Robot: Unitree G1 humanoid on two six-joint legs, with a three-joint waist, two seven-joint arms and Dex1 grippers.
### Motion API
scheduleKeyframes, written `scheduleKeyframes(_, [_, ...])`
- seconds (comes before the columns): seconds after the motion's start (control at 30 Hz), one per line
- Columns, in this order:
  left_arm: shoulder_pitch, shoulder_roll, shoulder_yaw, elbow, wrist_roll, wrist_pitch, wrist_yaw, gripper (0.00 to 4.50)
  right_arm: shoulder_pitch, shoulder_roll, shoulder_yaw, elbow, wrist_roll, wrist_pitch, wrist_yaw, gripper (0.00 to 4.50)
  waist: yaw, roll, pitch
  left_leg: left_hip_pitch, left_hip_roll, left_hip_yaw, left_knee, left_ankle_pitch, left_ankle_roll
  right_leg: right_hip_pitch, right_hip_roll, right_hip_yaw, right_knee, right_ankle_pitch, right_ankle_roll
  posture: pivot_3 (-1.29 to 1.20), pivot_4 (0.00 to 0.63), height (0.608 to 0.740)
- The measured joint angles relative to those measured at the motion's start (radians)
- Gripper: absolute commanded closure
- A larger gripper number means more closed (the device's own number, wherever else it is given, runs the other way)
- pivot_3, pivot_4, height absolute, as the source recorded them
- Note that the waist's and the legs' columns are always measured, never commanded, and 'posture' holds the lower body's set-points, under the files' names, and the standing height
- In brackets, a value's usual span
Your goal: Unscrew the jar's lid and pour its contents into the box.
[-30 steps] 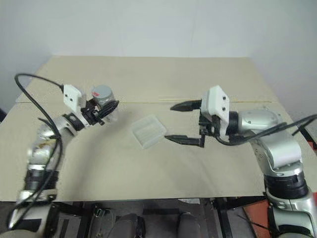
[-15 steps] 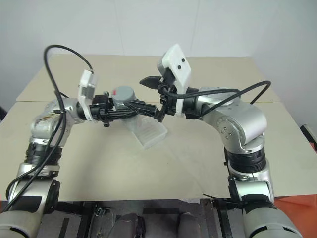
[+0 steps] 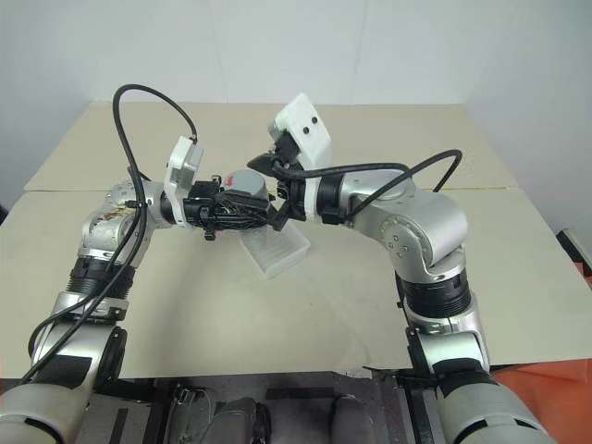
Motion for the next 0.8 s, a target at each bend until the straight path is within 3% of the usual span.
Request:
scheduleKeyframes(0.13, [0.000,0.000,0.000,0.000,0.002,0.000,-0.005,2.56,-0.001,0.002,0.000,0.012,0.000,-0.001,0.002,0.00,-0.002,0.000,0.000,0.000,0.000,0.000,0.000,0.000,0.000,0.000,0.000,0.000,0.000,0.000,0.000,0.00,0.150,0.740])
scheduleKeyframes(0.37, [0.008,0.004,0.001,-0.011,0.005,0.005,-0.005,2.56,-0.001,0.003,0.007,0.014,0.001,-0.002,0.023,1.73,-0.004,0.000,0.000,0.000,0.000,0.000,0.000,0.000,0.000,0.000,0.000,0.000,0.000,0.000,0.000,0.00,0.150,0.740])
scheduleKeyframes(0.63, [0.027,0.018,0.002,-0.044,0.003,0.016,-0.032,2.56,0.003,-0.007,0.018,0.014,0.004,-0.018,0.084,1.73,-0.004,0.000,0.000,0.000,0.000,0.000,0.000,0.000,0.000,0.000,0.000,0.000,0.000,0.000,0.000,0.00,0.150,0.740])
scheduleKeyframes(0.8, [0.027,0.077,-0.076,-0.109,-0.078,-0.004,-0.138,2.56,0.005,-0.069,0.042,0.107,0.025,-0.180,0.413,1.73,-0.005,0.000,0.000,0.000,0.000,0.000,0.000,-0.001,0.001,0.000,0.000,0.000,-0.001,0.000,0.000,0.00,0.150,0.740])
